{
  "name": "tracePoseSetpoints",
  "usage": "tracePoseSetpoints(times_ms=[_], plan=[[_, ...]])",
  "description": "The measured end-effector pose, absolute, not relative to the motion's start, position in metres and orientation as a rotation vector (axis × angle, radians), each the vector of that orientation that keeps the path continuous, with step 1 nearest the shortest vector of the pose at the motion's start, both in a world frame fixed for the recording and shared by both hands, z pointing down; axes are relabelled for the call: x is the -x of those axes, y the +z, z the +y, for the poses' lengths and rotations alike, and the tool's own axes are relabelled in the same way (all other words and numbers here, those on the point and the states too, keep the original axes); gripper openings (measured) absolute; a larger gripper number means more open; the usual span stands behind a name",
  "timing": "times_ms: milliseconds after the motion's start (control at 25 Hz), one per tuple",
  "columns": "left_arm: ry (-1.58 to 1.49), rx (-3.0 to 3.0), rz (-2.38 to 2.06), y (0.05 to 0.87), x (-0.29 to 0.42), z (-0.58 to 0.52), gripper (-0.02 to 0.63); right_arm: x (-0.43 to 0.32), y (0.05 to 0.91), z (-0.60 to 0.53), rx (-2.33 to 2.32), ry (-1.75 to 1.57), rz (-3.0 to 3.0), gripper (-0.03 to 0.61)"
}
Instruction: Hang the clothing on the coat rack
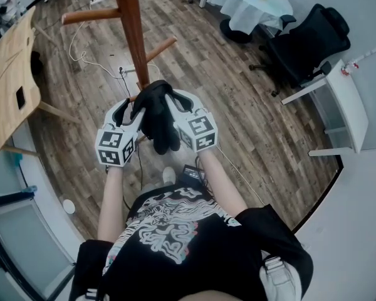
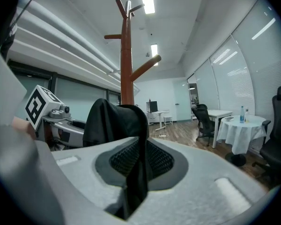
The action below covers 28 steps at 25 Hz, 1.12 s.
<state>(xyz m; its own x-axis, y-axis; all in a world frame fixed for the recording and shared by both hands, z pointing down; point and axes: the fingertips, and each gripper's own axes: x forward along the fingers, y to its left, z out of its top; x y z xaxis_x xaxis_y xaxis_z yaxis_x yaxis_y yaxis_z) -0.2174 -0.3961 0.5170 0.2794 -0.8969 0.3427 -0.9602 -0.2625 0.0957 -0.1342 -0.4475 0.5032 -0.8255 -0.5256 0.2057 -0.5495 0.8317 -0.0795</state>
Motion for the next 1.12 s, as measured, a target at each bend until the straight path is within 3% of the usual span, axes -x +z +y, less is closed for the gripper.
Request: tracePoseSetpoints(times_ms=[200, 960, 1040, 1120], plan=[[0.321, -2.295, -1.713, 0.512, 0.219, -0.392, 0.193, 0.133, 0.502, -0.446, -0.833, 0.199, -2.845, 0.078], [0.194, -2.311, -1.810, 0.474, 0.230, -0.366, 0.193, 0.108, 0.461, -0.414, -0.970, 0.029, -2.882, 0.074], [0.156, -2.367, -1.794, 0.466, 0.226, -0.357, 0.185, 0.104, 0.456, -0.405, -0.995, 0.017, -2.886, 0.071], [0.120, -2.419, -1.785, 0.457, 0.220, -0.348, 0.103, 0.099, 0.453, -0.397, -1.018, -0.005, -2.881, 0.057]])
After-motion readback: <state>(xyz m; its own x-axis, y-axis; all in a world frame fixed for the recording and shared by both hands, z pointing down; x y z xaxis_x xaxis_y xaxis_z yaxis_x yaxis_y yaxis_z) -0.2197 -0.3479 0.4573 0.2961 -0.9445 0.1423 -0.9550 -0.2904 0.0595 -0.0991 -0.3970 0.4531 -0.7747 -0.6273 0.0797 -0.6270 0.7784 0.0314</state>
